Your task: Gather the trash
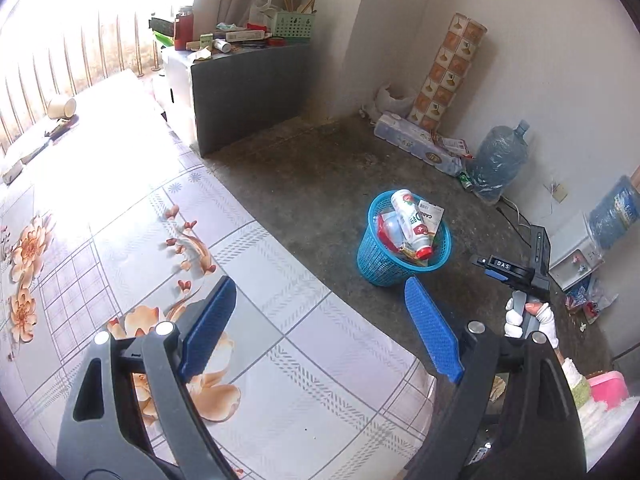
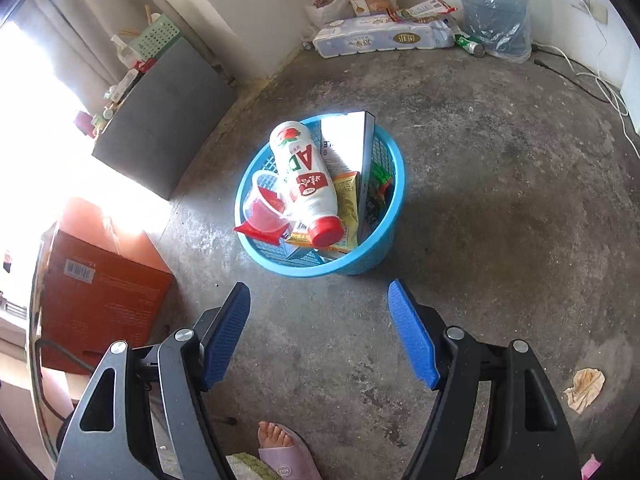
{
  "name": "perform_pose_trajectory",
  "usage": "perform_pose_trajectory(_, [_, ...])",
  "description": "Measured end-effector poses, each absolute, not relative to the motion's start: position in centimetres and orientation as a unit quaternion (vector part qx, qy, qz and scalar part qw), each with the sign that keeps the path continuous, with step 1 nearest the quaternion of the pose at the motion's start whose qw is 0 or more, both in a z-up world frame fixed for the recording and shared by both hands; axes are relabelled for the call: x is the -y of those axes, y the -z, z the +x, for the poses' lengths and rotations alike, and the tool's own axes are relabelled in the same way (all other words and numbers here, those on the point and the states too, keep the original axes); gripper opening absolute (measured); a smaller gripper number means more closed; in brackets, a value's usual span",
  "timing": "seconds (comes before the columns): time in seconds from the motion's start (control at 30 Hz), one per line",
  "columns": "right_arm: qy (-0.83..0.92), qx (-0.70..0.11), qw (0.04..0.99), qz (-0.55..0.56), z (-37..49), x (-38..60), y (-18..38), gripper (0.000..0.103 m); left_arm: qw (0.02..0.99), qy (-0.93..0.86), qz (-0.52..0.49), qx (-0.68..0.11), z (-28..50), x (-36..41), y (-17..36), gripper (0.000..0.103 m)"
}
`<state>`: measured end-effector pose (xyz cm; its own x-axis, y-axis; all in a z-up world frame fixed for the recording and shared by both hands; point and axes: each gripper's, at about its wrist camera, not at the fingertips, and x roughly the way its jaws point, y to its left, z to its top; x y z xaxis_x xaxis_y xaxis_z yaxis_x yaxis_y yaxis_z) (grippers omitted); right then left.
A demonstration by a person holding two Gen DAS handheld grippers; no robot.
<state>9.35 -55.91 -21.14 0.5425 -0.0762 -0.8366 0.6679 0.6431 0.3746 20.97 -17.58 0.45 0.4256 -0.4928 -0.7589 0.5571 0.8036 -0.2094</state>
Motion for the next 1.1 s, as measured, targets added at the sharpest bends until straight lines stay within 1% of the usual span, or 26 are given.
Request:
perform_pose_trajectory(0.1, [0.215,-0.373,0.855,0.288,6.5,50.9,14.9,0.07,0.859,0.317,-0.003,-0.402,17.7,15.5,-2.5,0.086])
perform_pose_trajectory(0.13, [0.209,-0.351,0.874,0.263,5.5,49.0,12.5,0.075,0.864,0.315,-0.015,-0.392,16.6,14.8,-3.1,0.089])
perform_pose_trajectory(0.17, [0.205,-0.326,0.891,0.238,4.5,47.1,10.1,0.085,0.87,0.312,-0.024,-0.382,15.4,14.2,-3.8,0.092])
perform_pose_trajectory(0.2, [0.204,-0.3,0.907,0.213,3.4,45.2,7.8,0.089,0.875,0.307,-0.029,-0.372,14.4,13.6,-4.4,0.093])
perform_pose_trajectory(0.23, [0.205,-0.271,0.922,0.188,2.4,43.3,5.6,0.097,0.883,0.3,-0.033,-0.361,13.3,13.1,-5.0,0.094])
perform_pose_trajectory(0.33, [0.198,-0.202,0.951,0.128,0.0,37.9,0.3,0.097,0.9,0.277,-0.046,-0.333,10.2,11.7,-6.2,0.094])
perform_pose_trajectory(0.4, [0.181,-0.179,0.962,0.104,-0.9,35.0,-2.0,0.097,0.903,0.266,-0.051,-0.334,8.5,11.0,-6.6,0.094])
perform_pose_trajectory(0.5, [0.151,-0.162,0.971,0.086,-2.2,31.0,-3.7,0.097,0.901,0.252,-0.059,-0.349,6.3,9.7,-6.4,0.094])
perform_pose_trajectory(0.57, [0.122,-0.171,0.975,0.077,-2.6,28.6,-4.0,0.097,0.905,0.236,-0.066,-0.348,4.9,8.8,-6.2,0.094])
perform_pose_trajectory(0.63, [0.105,-0.19,0.974,0.07,-2.7,26.6,-3.8,0.097,0.917,0.199,-0.052,-0.343,3.6,8.1,-5.8,0.094])
perform_pose_trajectory(0.8, [0.132,-0.277,0.951,0.033,-1.7,23.8,-1.4,0.097,0.932,0.141,-0.012,-0.334,1.9,6.8,-4.3,0.094])
perform_pose_trajectory(0.97, [0.151,-0.359,0.921,0.018,-0.7,23.0,1.8,0.097,0.918,0.094,0.003,-0.384,2.1,6.0,-1.5,0.094])
perform_pose_trajectory(1.1, [0.155,-0.399,0.904,0.02,0.1,23.5,3.4,0.097,0.895,0.082,-0.007,-0.438,3.1,6.0,1.2,0.094])
